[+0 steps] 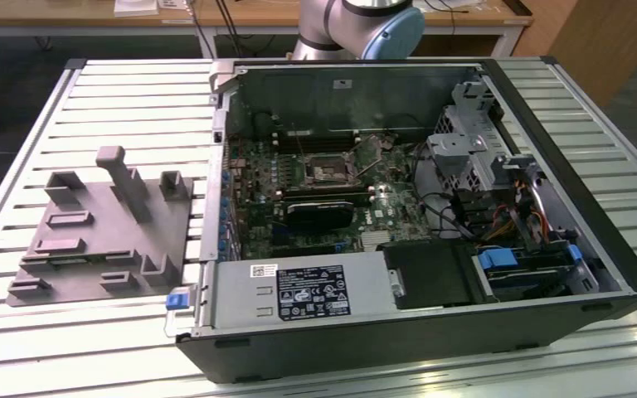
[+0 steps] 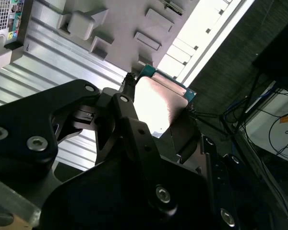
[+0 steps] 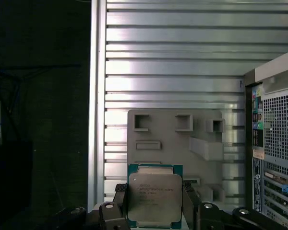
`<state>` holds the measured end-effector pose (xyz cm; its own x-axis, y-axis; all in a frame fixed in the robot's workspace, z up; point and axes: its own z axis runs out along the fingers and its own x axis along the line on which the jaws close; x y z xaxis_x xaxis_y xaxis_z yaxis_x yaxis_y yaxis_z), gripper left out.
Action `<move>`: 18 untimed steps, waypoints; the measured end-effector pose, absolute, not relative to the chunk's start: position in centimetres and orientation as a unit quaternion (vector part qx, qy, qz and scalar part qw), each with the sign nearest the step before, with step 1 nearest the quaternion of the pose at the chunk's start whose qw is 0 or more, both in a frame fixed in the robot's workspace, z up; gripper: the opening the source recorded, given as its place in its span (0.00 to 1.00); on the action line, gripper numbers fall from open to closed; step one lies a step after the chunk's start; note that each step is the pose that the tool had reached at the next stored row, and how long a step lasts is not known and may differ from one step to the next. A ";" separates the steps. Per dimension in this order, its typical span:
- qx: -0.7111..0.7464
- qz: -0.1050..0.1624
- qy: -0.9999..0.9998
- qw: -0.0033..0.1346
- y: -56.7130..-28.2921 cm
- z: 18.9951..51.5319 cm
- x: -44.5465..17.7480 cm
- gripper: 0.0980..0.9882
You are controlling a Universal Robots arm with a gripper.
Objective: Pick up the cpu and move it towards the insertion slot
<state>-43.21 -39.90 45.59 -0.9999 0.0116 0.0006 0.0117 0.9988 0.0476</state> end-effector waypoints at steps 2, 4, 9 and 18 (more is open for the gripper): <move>-0.006 -0.024 -1.000 0.000 -39.9 45.9 -43.2 0.50; -0.006 -0.024 -1.000 0.000 -39.9 46.2 -43.2 0.50; -0.007 -0.024 -1.000 0.000 -39.9 47.0 -43.2 0.50; -0.007 -0.024 -1.000 0.000 -39.9 48.3 -43.2 0.50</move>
<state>-43.21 -39.87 48.34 -0.9999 0.0149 0.0006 0.0150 0.9988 0.0476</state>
